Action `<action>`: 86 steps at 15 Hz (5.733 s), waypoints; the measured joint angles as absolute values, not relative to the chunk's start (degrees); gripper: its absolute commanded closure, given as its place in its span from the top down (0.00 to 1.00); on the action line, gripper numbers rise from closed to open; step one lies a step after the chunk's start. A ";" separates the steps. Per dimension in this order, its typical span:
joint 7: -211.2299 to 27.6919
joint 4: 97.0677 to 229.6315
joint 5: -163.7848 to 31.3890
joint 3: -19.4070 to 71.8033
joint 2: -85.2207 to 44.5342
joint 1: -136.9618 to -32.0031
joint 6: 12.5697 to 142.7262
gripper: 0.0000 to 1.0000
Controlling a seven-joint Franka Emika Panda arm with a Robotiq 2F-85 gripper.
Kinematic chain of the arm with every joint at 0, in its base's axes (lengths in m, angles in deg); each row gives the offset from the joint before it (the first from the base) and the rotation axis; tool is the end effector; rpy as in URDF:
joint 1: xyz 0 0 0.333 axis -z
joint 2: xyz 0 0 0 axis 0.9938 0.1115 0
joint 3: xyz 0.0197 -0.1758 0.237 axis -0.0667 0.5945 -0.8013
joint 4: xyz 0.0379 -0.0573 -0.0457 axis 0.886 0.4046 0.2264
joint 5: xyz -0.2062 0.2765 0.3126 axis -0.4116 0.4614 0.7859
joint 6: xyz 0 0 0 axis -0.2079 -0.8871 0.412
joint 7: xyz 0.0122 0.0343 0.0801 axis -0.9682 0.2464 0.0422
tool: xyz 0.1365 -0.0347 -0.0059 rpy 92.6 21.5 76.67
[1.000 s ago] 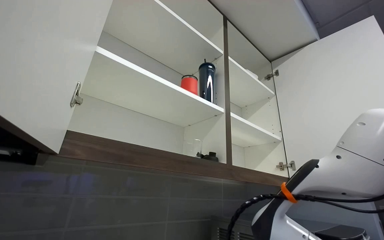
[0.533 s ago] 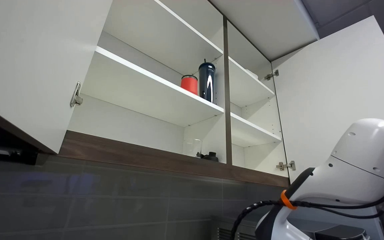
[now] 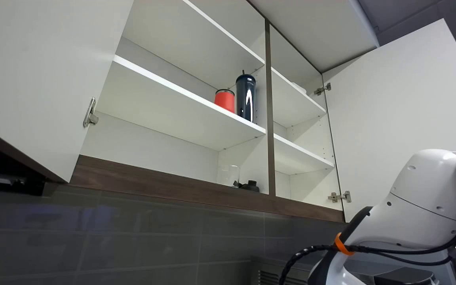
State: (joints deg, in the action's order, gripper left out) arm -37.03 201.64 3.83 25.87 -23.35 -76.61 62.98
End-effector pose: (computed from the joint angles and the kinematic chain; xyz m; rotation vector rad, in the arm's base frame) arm 0.5484 -0.0315 0.1408 -2.2277 0.1797 -0.1384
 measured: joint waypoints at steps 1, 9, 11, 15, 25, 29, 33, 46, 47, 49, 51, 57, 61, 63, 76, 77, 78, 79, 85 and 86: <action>-36.81 201.51 4.05 25.92 -23.05 -76.47 62.95 0.01; -33.42 200.50 5.59 26.58 -21.74 -75.01 58.33 0.01; -32.79 200.31 5.78 26.78 -21.70 -74.84 57.63 0.01; -31.16 199.95 7.51 27.30 -21.47 -74.25 54.26 0.01; -29.19 199.67 10.84 27.93 -20.22 -73.61 46.13 0.01; -29.19 199.65 11.00 27.98 -19.56 -73.64 46.13 0.01; -29.19 199.64 11.11 28.02 -19.11 -73.66 46.13 0.01; -29.20 199.57 11.62 28.07 -19.06 -73.68 46.13 0.83; -29.20 199.56 11.65 28.07 -19.06 -73.68 46.13 0.93; -29.20 199.54 11.75 28.07 -19.06 -73.69 46.13 1.00; -29.19 199.53 11.81 28.08 -19.06 -73.69 46.13 1.00; -27.64 199.85 11.86 28.20 -20.51 -74.22 49.13 1.00; -27.01 200.53 11.85 28.29 -23.60 -74.97 54.49 1.00; -26.94 201.01 11.80 28.31 -25.65 -75.42 58.24 1.00; -45.93 211.66 -9.41 21.74 -43.52 -82.42 84.62 1.00; -49.58 212.54 -12.37 20.94 -44.79 -82.99 84.63 1.00; -53.23 213.28 -15.39 20.11 -46.09 -83.52 84.63 1.00; -57.18 213.96 -18.51 19.30 -47.43 -84.04 84.64 1.00; -80.08 216.12 -36.24 14.89 -54.38 -86.55 84.75 1.00; -82.76 216.32 -38.33 14.57 -55.10 -86.82 84.75 1.00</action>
State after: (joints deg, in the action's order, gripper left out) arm -82.76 216.32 -38.33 14.57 -55.10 -86.82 84.75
